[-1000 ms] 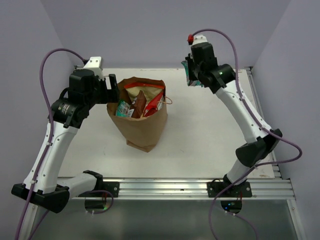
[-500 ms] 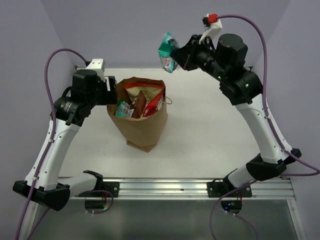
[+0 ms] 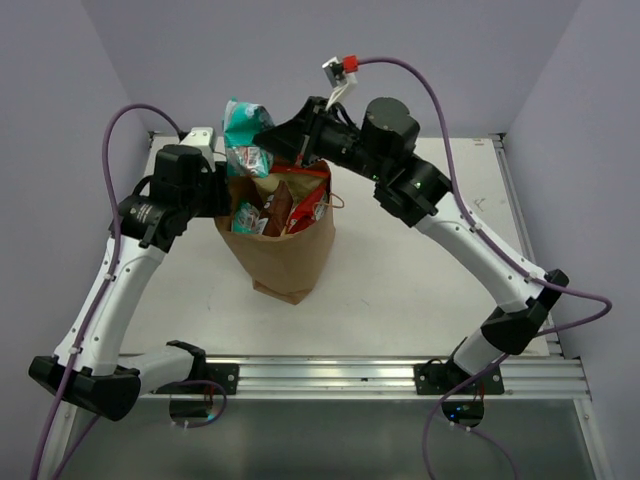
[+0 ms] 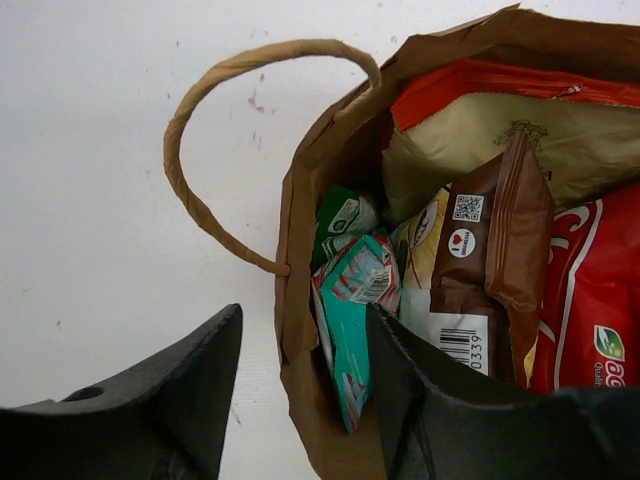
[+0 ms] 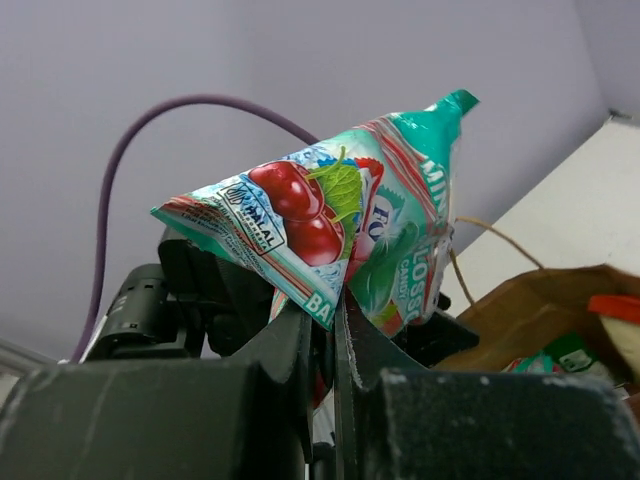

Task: Place the snacks into the paper bag
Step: Place the snack in the paper bag.

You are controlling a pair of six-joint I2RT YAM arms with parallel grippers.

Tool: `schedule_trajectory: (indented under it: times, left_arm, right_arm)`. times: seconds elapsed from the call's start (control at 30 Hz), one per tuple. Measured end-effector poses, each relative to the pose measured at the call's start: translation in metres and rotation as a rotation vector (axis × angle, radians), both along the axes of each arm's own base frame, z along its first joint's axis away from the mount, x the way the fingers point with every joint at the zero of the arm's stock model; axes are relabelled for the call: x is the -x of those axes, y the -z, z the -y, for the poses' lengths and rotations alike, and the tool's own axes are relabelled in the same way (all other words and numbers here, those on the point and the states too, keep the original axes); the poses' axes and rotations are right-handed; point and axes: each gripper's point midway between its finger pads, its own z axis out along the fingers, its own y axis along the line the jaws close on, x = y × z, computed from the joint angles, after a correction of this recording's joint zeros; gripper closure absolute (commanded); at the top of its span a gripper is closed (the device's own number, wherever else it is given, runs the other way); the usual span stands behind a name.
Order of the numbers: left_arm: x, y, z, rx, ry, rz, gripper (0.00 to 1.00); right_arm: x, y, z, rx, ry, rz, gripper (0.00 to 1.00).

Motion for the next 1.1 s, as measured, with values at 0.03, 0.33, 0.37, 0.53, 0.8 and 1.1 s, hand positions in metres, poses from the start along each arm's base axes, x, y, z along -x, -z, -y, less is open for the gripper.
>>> schedule_trajectory:
  times: [0.03, 0.33, 0.37, 0.53, 0.8, 1.1]
  left_arm:
    - [0.0, 0.002, 0.0, -0.001, -0.001, -0.005, 0.49]
    - [0.001, 0.017, 0.0, -0.009, -0.001, -0.043, 0.62]
    - [0.001, 0.021, 0.0, -0.008, -0.002, -0.053, 0.63]
    - [0.003, 0.037, 0.001, -0.01, -0.006, -0.095, 0.81]
    - [0.004, 0.043, 0.003, -0.003, -0.002, -0.112, 1.0]
    - [0.005, 0.042, 0.007, 0.012, 0.015, -0.111, 1.0]
  right_arm:
    - [0.001, 0.009, -0.007, 0.004, -0.012, -0.023, 1.0]
    - [-0.016, 0.108, -0.035, 0.097, 0.016, -0.237, 1.0]
    - [-0.016, 0.114, -0.036, 0.102, 0.017, -0.25, 1.0]
    - [-0.018, 0.121, -0.039, 0.083, 0.018, -0.284, 1.0]
    - [-0.02, 0.147, -0.047, 0.066, 0.029, -0.374, 1.0]
    - [-0.026, 0.215, -0.053, 0.102, 0.093, -0.548, 1.0]
